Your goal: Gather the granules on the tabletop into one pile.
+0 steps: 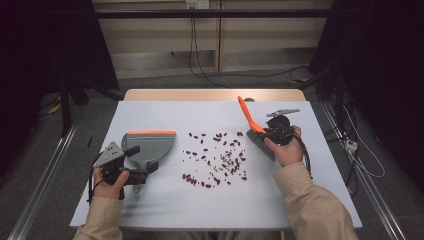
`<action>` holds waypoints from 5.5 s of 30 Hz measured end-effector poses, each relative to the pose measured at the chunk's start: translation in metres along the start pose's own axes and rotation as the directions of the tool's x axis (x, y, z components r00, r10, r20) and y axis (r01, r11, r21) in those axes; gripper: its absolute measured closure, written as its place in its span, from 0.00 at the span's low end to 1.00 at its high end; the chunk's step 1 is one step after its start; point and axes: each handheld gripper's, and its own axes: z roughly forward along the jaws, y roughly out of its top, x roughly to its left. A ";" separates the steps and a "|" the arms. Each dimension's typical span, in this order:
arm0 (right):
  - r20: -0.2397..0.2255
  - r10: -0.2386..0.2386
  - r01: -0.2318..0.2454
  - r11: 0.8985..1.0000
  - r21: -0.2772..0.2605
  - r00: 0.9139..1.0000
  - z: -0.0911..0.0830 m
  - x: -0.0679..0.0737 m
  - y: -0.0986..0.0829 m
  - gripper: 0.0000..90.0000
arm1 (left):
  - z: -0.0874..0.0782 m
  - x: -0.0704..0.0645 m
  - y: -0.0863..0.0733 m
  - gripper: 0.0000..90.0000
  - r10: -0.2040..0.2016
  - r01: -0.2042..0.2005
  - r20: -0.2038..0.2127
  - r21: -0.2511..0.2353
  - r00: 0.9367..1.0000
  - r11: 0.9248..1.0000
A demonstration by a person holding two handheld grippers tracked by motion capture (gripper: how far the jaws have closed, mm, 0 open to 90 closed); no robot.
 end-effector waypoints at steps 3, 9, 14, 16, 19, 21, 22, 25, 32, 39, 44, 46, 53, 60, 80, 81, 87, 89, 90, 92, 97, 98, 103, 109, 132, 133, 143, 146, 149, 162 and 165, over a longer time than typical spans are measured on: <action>0.029 -0.035 0.034 0.999 0.025 0.999 -0.001 0.003 -0.001 0.75 | 0.000 0.000 0.000 0.05 -0.004 0.004 -0.002 0.001 1.000 1.000; 0.069 -0.101 0.099 0.995 0.032 0.993 0.004 0.004 -0.002 0.79 | 0.000 0.001 0.001 0.05 -0.001 0.001 -0.004 0.001 1.000 1.000; 0.030 -0.083 0.081 0.995 0.061 0.996 0.003 0.003 0.001 0.79 | 0.000 0.001 0.002 0.05 -0.007 0.007 -0.004 -0.009 1.000 1.000; 0.013 -0.077 0.076 0.995 0.061 0.997 0.002 0.001 0.000 0.79 | 0.001 0.001 0.002 0.05 -0.007 0.007 -0.003 -0.008 1.000 1.000; -0.002 -0.046 0.046 0.999 0.024 0.999 -0.003 -0.006 0.001 0.79 | 0.002 0.000 0.002 0.05 -0.004 0.004 0.002 -0.009 1.000 1.000; 0.001 -0.060 0.060 0.998 -0.025 0.998 -0.005 -0.009 0.003 0.79 | 0.001 0.000 0.002 0.05 -0.007 0.007 0.001 -0.007 1.000 1.000; 0.006 -0.060 0.060 0.997 -0.044 0.998 -0.005 -0.011 0.005 0.79 | 0.001 0.000 0.002 0.05 -0.005 0.005 0.000 -0.008 1.000 1.000; 0.003 -0.084 0.084 0.991 -0.100 0.996 0.000 -0.013 0.015 0.79 | 0.001 0.001 0.003 0.05 -0.007 0.007 -0.001 -0.010 1.000 1.000; 0.013 -0.219 0.219 0.967 -0.128 0.976 0.032 -0.001 0.043 0.79 | 0.000 0.003 0.002 0.05 -0.016 0.016 -0.005 -0.011 1.000 1.000; 0.032 -0.353 0.354 0.926 -0.134 0.935 0.065 0.010 0.055 0.79 | -0.001 0.006 0.001 0.05 -0.023 0.023 -0.010 -0.009 1.000 1.000; -0.031 -0.440 0.434 0.893 -0.116 0.897 0.075 0.019 0.049 0.80 | -0.001 0.006 0.001 0.05 -0.024 0.024 -0.010 -0.009 1.000 1.000; -0.052 -0.477 0.469 0.876 -0.113 0.877 0.073 0.023 0.048 0.80 | 0.000 0.006 0.001 0.05 -0.021 0.021 -0.010 -0.004 1.000 1.000; -0.147 -0.529 0.514 0.848 -0.130 0.836 0.059 0.029 0.037 0.80 | 0.000 0.005 0.000 0.05 -0.020 0.020 -0.015 -0.005 1.000 1.000; -0.210 -0.594 0.576 0.805 -0.142 0.777 0.044 0.040 0.024 0.79 | 0.000 0.005 0.000 0.05 -0.017 0.017 -0.022 0.001 1.000 1.000; -0.258 -0.637 0.615 0.770 -0.170 0.726 0.021 0.056 0.003 0.80 | 0.002 0.005 0.000 0.05 -0.016 0.016 -0.025 0.002 1.000 1.000; -0.260 -0.640 0.617 0.768 -0.173 0.723 0.020 0.057 0.002 0.80 | 0.002 0.005 0.000 0.05 -0.013 0.013 -0.024 0.001 1.000 1.000; -0.246 -0.636 0.603 0.772 -0.200 0.732 0.015 0.057 0.006 0.80 | 0.002 0.004 0.000 0.05 -0.011 0.011 -0.026 0.005 1.000 1.000; -0.244 -0.625 0.585 0.780 -0.223 0.741 0.014 0.054 0.012 0.80 | 0.001 0.004 0.000 0.05 -0.013 0.013 -0.027 0.004 1.000 1.000; -0.235 -0.620 0.577 0.784 -0.230 0.749 0.014 0.052 0.015 0.79 | 0.001 0.004 0.000 0.05 -0.015 0.015 -0.027 0.003 1.000 1.000; -0.226 -0.602 0.554 0.796 -0.245 0.766 0.016 0.049 0.022 0.80 | 0.001 0.005 0.000 0.05 -0.014 0.014 -0.024 0.000 1.000 1.000; -0.170 -0.579 0.535 0.809 -0.245 0.797 0.033 0.047 0.042 0.80 | 0.002 0.005 0.000 0.05 -0.017 0.017 -0.020 0.002 1.000 1.000; -0.158 -0.580 0.537 0.807 -0.245 0.799 0.038 0.048 0.045 0.79 | 0.002 0.005 0.000 0.05 -0.018 0.018 -0.020 0.002 1.000 1.000; -0.137 -0.570 0.534 0.814 -0.230 0.810 0.066 0.053 0.058 0.79 | 0.002 0.006 -0.001 0.05 -0.019 0.019 -0.019 0.006 1.000 1.000; -0.112 -0.595 0.561 0.795 -0.232 0.796 0.089 0.065 0.069 0.79 | 0.003 0.007 -0.001 0.05 -0.020 0.020 -0.021 0.013 1.000 1.000; -0.289 -0.712 0.667 0.701 -0.251 0.640 0.069 0.095 0.041 0.79 | 0.000 0.008 -0.003 0.05 -0.029 0.029 -0.024 0.010 0.999 1.000; -0.294 -0.716 0.671 0.697 -0.254 0.633 0.066 0.095 0.039 0.79 | 0.000 0.008 -0.003 0.05 -0.031 0.031 -0.024 0.009 0.999 0.999; -0.321 -0.716 0.662 0.697 -0.277 0.620 0.050 0.100 0.022 0.79 | 0.001 0.007 -0.003 0.05 -0.025 0.025 -0.021 0.011 0.999 1.000; -0.333 -0.713 0.658 0.699 -0.280 0.616 0.046 0.100 0.022 0.79 | 0.001 0.006 -0.002 0.05 -0.022 0.022 -0.018 0.014 1.000 1.000; -0.319 -0.710 0.649 0.704 -0.289 0.628 0.043 0.100 0.024 0.79 | 0.002 0.005 -0.003 0.05 -0.022 0.022 -0.021 0.014 1.000 1.000; -0.223 -0.660 0.591 0.746 -0.308 0.717 0.077 0.103 0.068 0.79 | 0.002 0.008 -0.003 0.05 -0.020 0.020 -0.018 0.014 1.000 1.000; -0.207 -0.662 0.596 0.744 -0.304 0.721 0.089 0.107 0.075 0.79 | 0.003 0.008 -0.003 0.05 -0.018 0.018 -0.013 0.022 1.000 1.000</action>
